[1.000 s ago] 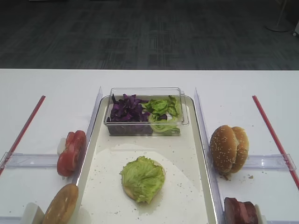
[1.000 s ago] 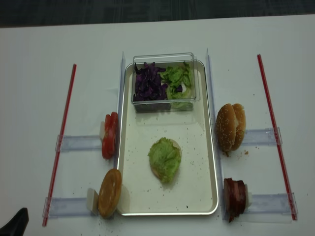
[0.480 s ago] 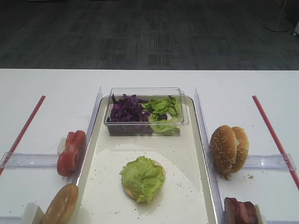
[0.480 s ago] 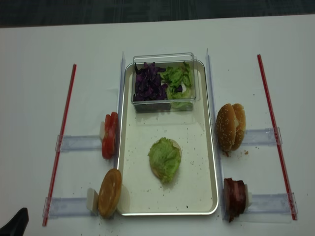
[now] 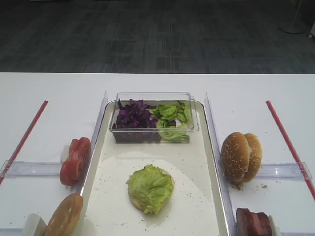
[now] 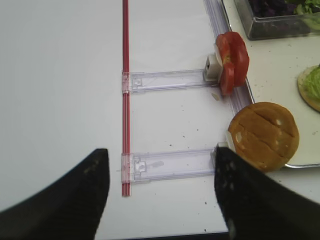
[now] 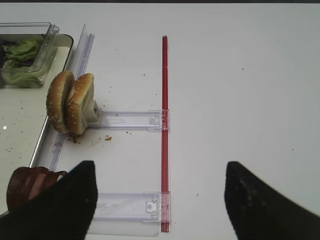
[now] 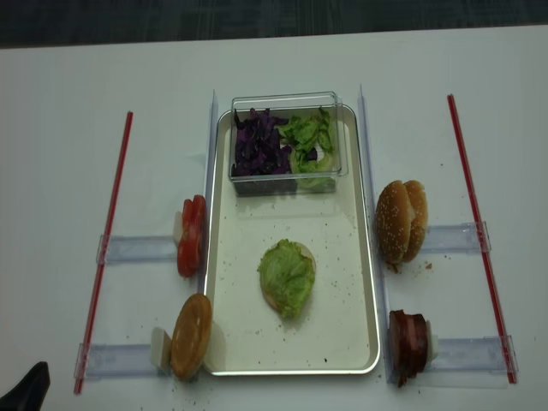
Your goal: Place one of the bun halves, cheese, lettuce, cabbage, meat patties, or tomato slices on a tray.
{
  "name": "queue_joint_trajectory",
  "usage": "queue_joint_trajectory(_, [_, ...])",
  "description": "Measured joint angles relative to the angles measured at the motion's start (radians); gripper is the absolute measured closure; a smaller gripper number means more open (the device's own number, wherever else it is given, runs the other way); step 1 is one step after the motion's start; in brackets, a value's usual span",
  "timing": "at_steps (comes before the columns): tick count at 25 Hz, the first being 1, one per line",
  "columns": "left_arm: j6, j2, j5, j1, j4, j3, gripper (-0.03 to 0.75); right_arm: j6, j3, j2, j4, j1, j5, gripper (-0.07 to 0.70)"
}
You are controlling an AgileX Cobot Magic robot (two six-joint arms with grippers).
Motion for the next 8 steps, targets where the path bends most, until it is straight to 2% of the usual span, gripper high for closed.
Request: queue_joint_trajectory(8, [0.000,0.000,0.000,0.000,0.000,0.000,0.296,0.000,0.000,0.000,0.000,0.000,0.000,0.079])
